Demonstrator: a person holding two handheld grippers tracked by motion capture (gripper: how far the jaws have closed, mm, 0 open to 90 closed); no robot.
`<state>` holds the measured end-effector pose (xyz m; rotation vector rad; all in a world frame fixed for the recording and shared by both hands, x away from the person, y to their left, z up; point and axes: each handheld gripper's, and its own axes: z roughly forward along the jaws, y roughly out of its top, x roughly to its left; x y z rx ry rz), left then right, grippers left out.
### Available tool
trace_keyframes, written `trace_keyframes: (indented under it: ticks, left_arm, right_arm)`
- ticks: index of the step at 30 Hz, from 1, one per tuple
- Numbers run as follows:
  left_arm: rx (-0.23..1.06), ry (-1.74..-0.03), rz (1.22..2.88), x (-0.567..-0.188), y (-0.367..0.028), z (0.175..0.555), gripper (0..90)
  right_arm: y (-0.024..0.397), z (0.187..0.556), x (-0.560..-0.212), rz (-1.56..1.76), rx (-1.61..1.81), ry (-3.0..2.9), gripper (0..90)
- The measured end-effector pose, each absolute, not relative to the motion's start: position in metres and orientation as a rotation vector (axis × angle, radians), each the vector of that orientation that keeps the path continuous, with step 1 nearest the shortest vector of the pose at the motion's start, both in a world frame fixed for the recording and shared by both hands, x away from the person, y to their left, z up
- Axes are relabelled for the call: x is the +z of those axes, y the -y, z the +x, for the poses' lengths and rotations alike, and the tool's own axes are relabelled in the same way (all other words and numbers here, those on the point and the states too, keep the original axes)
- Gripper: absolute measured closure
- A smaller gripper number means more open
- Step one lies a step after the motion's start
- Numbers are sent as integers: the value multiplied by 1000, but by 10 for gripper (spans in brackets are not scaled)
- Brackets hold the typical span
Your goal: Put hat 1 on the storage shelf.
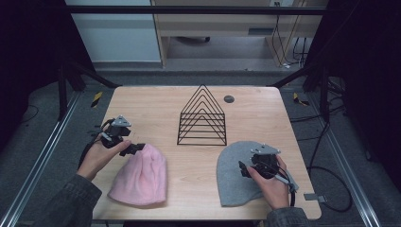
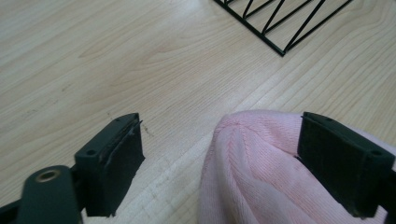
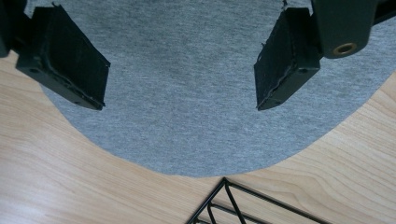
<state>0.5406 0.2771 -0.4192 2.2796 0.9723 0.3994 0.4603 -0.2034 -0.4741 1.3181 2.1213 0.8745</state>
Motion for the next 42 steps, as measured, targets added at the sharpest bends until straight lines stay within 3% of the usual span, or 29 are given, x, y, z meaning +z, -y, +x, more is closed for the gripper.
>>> trace_keyframes:
  ticks: [9,21,30,42]
  left_arm:
    - [330,-1007,2307,-449,-263,544,313]
    - [296,-1044,2324,-468,-264,541,432]
    - [264,-1028,2322,-470,-264,537,697]
    - [392,-973,2240,-434,-259,517,750]
  right_arm:
    - [203,460,-473,1314,888,-2137,231]
    - [201,461,-475,1316,871,-2158,236]
    - [200,461,-474,1304,868,-2156,240]
    - [192,457,-469,1261,920,-2143,252]
